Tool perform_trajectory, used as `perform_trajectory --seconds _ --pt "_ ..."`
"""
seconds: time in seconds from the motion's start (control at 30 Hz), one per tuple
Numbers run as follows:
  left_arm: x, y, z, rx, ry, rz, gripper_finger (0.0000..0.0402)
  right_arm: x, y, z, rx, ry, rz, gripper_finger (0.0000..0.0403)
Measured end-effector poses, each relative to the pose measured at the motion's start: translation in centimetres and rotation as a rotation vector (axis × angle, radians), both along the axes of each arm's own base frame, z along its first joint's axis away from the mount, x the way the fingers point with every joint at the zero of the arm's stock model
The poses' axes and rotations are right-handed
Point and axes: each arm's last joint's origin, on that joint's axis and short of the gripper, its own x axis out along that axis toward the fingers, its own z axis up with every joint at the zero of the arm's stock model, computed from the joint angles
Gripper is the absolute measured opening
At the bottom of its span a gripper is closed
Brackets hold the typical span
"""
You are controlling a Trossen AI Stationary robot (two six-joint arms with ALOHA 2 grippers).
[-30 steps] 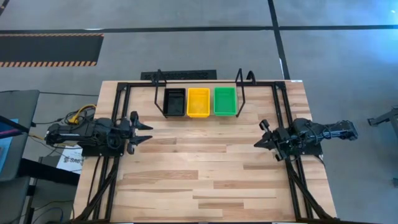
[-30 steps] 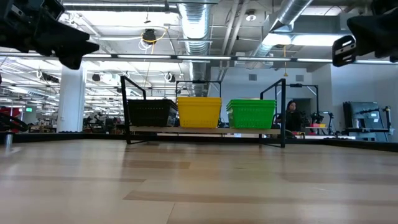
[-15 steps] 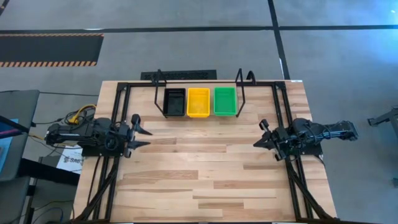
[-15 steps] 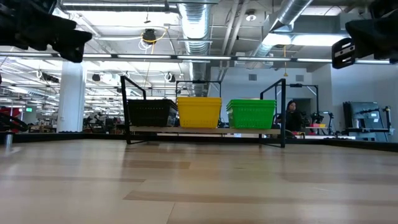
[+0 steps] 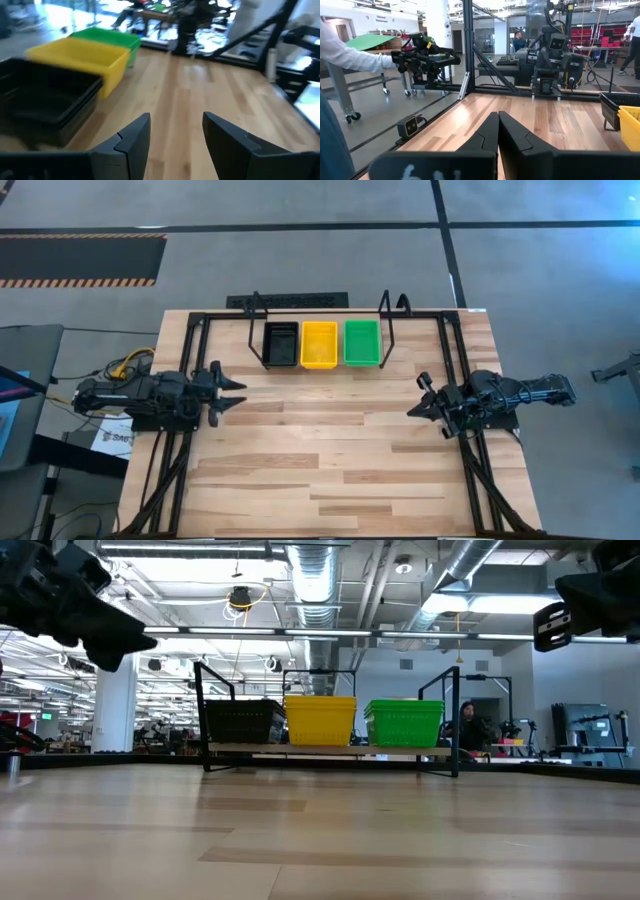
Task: Stack baskets on shelf by color
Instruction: Return to Home Position
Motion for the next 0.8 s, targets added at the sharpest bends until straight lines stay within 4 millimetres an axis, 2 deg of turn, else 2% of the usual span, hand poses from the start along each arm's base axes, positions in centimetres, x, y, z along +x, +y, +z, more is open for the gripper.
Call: perform_trajectory --seconds 0.23,0.6,0.8 --pt "-0.07 0.23 -0.26 -0.004 0.025 0.083 0.0169 0.0 0.0 -0.02 0.0 0.002 -0.001 0.0028" --pt "-0.16 0.22 -0.66 0.052 0.074 0.066 0.0169 0.04 0.0 -0.32 -0.008 0.031 -0.002 0.0028" --pt "-0.12 0.2 -0.53 0.102 0.065 0.051 0.0169 0.04 0.0 -0.32 -0.082 0.005 -0.01 0.0028"
